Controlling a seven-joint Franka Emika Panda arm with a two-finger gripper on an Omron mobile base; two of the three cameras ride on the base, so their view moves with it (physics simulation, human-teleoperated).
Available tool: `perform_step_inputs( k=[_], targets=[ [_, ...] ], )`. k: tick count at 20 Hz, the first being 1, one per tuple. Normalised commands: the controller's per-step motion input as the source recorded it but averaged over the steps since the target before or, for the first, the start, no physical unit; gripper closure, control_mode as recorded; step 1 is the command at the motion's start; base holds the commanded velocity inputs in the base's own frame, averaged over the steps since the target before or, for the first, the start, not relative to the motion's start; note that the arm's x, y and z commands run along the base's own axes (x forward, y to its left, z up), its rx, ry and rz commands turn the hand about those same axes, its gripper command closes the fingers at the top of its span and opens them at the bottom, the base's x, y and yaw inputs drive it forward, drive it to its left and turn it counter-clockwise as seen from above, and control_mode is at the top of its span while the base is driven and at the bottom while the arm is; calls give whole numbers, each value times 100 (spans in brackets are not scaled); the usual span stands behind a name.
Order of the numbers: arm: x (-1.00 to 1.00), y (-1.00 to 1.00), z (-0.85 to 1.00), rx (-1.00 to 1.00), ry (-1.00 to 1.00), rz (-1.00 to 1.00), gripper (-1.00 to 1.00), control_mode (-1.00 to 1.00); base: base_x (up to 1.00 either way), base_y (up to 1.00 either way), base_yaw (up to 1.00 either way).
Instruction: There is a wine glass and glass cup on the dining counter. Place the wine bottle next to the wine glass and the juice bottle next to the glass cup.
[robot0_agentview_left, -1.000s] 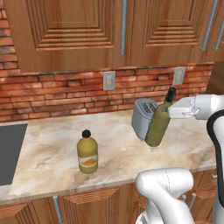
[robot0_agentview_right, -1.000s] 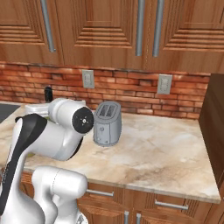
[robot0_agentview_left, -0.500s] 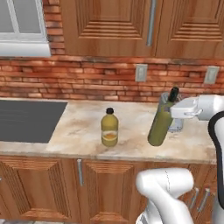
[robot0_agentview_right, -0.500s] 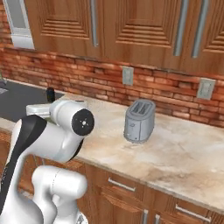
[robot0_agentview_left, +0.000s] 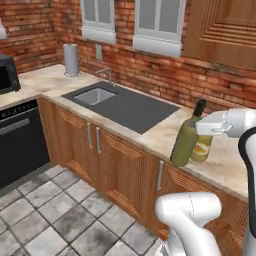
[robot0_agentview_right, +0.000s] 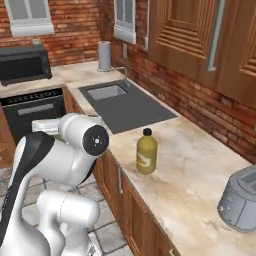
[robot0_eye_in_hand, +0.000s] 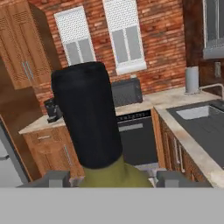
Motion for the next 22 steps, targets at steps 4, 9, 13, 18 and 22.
perform_step_inputs(
  k=[4, 9, 13, 18, 22],
  targets=[
    [0, 0, 0, 0, 0, 0, 100, 100, -4, 0, 100],
    [0, 0, 0, 0, 0, 0, 100, 100, 9, 0, 98],
    [0, 0, 0, 0, 0, 0, 100, 100, 19, -1, 95],
    [0, 0, 0, 0, 0, 0, 100, 100, 64, 0, 58],
    [0, 0, 0, 0, 0, 0, 100, 100, 77, 0, 44]
  ],
)
